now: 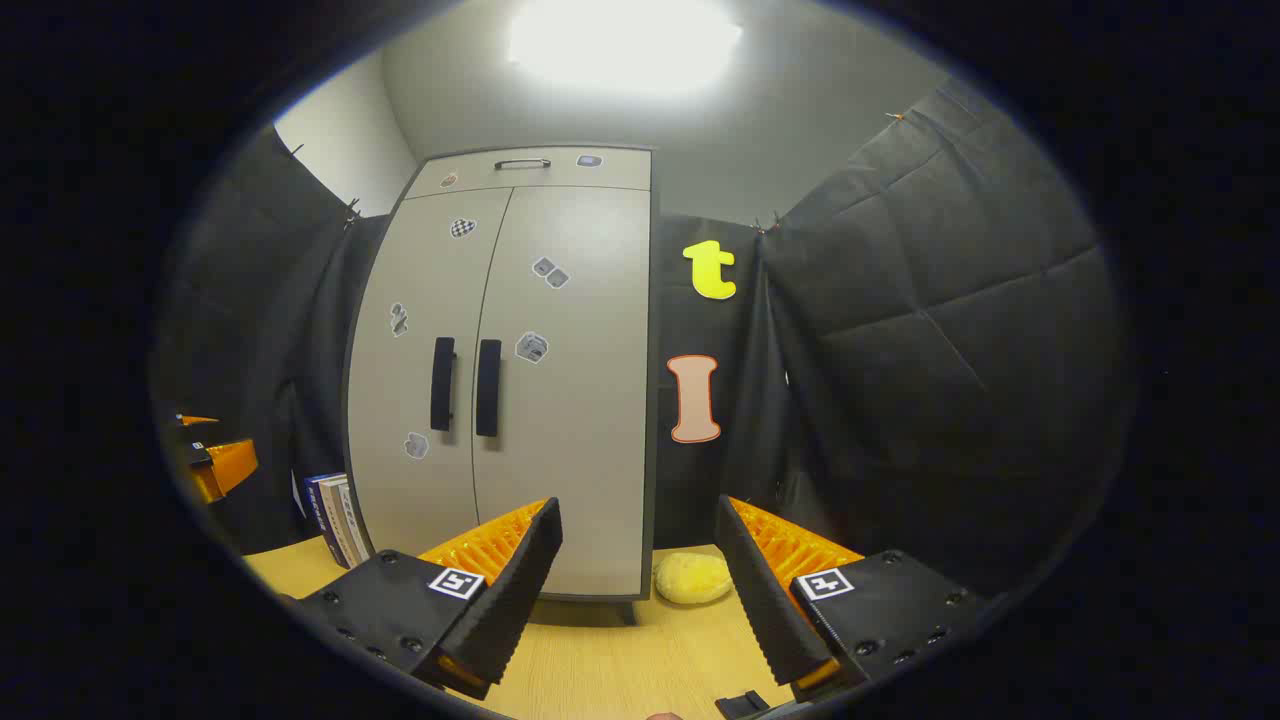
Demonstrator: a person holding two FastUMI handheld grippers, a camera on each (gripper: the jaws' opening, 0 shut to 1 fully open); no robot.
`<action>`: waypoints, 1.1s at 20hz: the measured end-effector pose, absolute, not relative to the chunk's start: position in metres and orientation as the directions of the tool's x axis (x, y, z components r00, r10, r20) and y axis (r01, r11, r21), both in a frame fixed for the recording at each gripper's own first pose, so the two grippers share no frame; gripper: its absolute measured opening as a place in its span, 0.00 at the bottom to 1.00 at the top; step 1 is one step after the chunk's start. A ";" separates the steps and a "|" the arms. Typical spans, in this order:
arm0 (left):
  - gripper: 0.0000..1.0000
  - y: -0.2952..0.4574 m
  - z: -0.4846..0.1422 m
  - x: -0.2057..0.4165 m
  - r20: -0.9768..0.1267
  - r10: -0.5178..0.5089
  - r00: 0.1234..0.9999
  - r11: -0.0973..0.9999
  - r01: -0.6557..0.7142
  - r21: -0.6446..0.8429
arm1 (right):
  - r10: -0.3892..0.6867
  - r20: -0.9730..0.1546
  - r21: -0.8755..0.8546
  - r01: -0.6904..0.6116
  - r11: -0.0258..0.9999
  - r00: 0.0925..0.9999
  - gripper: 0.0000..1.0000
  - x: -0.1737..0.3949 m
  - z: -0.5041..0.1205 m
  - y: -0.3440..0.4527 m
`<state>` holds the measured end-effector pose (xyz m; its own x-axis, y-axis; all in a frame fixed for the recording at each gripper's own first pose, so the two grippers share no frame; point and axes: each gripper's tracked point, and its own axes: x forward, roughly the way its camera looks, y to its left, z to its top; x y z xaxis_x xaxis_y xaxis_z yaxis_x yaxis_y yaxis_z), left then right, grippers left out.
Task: Open the right door of the double-door shoe cabinet with the right hand, and open the left door with the left hand.
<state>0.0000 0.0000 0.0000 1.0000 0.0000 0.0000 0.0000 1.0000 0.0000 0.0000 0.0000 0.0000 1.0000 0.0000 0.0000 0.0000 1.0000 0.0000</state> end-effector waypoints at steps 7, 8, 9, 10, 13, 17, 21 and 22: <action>0.93 0.001 0.002 -0.007 0.002 0.010 1.000 1.000 -0.010 0.008 | 0.013 0.005 -0.001 -0.013 1.000 1.000 0.97 -0.004 0.000 0.004; 0.93 0.002 0.001 -0.007 0.002 0.011 1.000 1.000 -0.011 0.010 | 0.015 0.002 -0.001 -0.015 1.000 1.000 0.96 -0.003 -0.002 0.004; 0.93 0.002 0.001 -0.007 0.002 0.013 1.000 1.000 -0.013 0.011 | 0.015 0.000 0.001 -0.015 1.000 1.000 0.96 -0.002 -0.002 0.005; 0.93 0.003 0.000 -0.007 0.001 0.015 1.000 1.000 -0.015 0.012 | 0.014 -0.002 0.003 -0.014 1.000 1.000 0.98 -0.002 -0.004 0.004; 0.92 0.001 0.000 -0.004 0.001 0.012 1.000 1.000 -0.012 0.013 | 0.013 -0.008 0.011 -0.013 1.000 1.000 0.97 0.002 -0.007 0.005; 0.94 -0.005 -0.001 0.002 -0.002 0.011 1.000 1.000 -0.010 0.013 | 0.014 -0.005 0.011 -0.014 1.000 1.000 0.97 0.007 -0.005 0.001; 0.93 -0.014 0.000 0.010 -0.002 0.022 1.000 1.000 -0.022 0.017 | 0.024 0.000 -0.002 -0.024 1.000 1.000 0.98 0.019 -0.005 -0.004; 0.94 -0.017 0.000 0.009 -0.003 0.027 1.000 0.999 -0.027 0.018 | 0.034 0.000 -0.004 -0.034 0.999 0.999 0.97 0.023 -0.006 -0.005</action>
